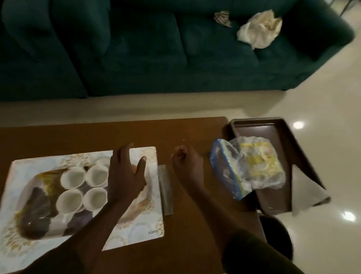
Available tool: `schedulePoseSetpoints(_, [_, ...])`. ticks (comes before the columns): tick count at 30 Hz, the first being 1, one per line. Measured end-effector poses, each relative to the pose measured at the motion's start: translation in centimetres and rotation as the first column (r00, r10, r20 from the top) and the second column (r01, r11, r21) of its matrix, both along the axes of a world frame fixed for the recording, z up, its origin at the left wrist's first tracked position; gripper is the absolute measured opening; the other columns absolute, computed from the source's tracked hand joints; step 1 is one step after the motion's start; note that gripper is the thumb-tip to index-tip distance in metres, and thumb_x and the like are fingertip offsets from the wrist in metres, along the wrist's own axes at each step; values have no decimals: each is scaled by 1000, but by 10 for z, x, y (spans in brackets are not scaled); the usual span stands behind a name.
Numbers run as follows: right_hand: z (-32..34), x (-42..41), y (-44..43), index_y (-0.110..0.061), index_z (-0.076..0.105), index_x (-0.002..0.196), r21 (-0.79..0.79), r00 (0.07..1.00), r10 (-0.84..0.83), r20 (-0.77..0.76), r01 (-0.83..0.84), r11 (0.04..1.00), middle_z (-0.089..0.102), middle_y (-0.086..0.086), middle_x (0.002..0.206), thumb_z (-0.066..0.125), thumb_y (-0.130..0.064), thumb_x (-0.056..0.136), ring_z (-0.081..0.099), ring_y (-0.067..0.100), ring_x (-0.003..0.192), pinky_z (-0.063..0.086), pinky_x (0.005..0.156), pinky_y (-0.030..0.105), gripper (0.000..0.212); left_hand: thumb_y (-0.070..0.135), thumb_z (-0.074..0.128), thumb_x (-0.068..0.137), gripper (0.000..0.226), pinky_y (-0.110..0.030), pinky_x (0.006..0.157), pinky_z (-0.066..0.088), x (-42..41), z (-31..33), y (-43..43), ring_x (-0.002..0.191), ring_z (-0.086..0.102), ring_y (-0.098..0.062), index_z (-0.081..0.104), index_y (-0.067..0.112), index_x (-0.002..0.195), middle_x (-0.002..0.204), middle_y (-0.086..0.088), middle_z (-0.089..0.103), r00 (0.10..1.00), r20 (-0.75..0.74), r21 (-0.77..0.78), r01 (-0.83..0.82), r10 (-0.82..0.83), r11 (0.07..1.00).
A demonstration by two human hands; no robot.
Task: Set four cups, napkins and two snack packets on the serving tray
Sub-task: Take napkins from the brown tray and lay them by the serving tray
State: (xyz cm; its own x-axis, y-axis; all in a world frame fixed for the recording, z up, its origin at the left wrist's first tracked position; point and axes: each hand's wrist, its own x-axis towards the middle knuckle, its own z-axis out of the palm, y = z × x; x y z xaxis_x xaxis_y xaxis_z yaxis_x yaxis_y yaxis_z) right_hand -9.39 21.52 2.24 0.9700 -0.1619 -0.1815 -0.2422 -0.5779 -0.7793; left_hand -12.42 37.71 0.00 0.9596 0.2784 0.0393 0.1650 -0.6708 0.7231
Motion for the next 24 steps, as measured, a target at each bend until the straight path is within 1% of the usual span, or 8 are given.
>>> schedulePoseSetpoints(1, [1, 1, -16, -17, 62, 93, -16, 1000, -25, 14, 26, 1000, 65, -4, 88, 58, -13, 88, 61, 12, 80, 43, 60, 14, 8, 32, 59, 92, 46, -45, 91, 51, 3, 1, -14, 120, 53, -31, 47, 14, 133, 132, -12, 52, 1000, 1, -15, 26, -26, 1000])
schedulePoseSetpoints(3, [1, 0, -54, -15, 61, 91, -63, 996, -86, 20, 87, 994, 64, -3, 85, 55, -15, 86, 59, 13, 75, 41, 55, 20, 7, 31, 59, 92, 45, -44, 89, 52, 9, 2, -49, 119, 54, -31, 48, 12, 132, 132, -13, 52, 996, 13, -37, 86, -86, 996])
schedulePoseSetpoints(6, [0, -4, -107, -13, 62, 94, -72, 987, -162, 3, 162, 984, 67, 2, 88, 53, -16, 85, 63, 17, 78, 51, 64, 37, 13, 30, 60, 92, 47, -40, 86, 51, 20, 0, -97, 119, 54, -31, 48, 13, 134, 133, -14, 53, 990, -1, -71, 141, -141, 987])
schedulePoseSetpoints(8, [-2, -8, -145, -14, 65, 101, -65, 977, -215, -5, 214, 975, 69, 1, 94, 55, -16, 85, 64, 18, 80, 52, 67, 35, 19, 33, 59, 92, 48, -39, 87, 50, 27, -3, -131, 121, 52, -28, 46, 17, 136, 136, -12, 50, 981, -15, -87, 192, -194, 978])
schedulePoseSetpoints(11, [-5, -14, -200, -14, 65, 106, -93, 958, -288, -13, 285, 954, 68, 0, 97, 57, -17, 85, 64, 18, 78, 50, 67, 29, 23, 30, 59, 93, 47, -48, 91, 50, 33, -7, -183, 121, 52, -31, 46, 15, 136, 136, -13, 50, 960, 7, -135, 280, -281, 951])
schedulePoseSetpoints(16, [-8, -31, -293, -16, 65, 106, -143, 901, -435, -6, 429, 892, 68, -2, 96, 58, -18, 84, 62, 13, 76, 44, 65, 23, 24, 23, 58, 94, 43, -33, 89, 47, 37, -5, -275, 118, 54, -24, 49, 13, 134, 132, -9, 53, 909, 46, -181, 416, -415, 891])
schedulePoseSetpoints(20, [-13, -46, -362, -14, 66, 104, -168, 829, -559, -1, 551, 817, 68, -1, 93, 59, -18, 83, 64, 16, 84, 51, 74, 30, 23, 15, 59, 91, 39, -24, 90, 42, 32, -1, -347, 115, 55, -20, 53, 13, 129, 125, -6, 57, 862, 88, -212, 507, -500, 836])
schedulePoseSetpoints(24, [-24, -65, -416, -15, 61, 112, -222, 746, -665, -15, 646, 730, 66, 2, 103, 62, -25, 83, 66, 22, 89, 56, 78, 36, 30, 14, 60, 89, 43, -23, 84, 45, 19, -6, -406, 106, 59, -19, 53, 16, 132, 119, -6, 62, 839, 18, -311, 521, -543, 795])
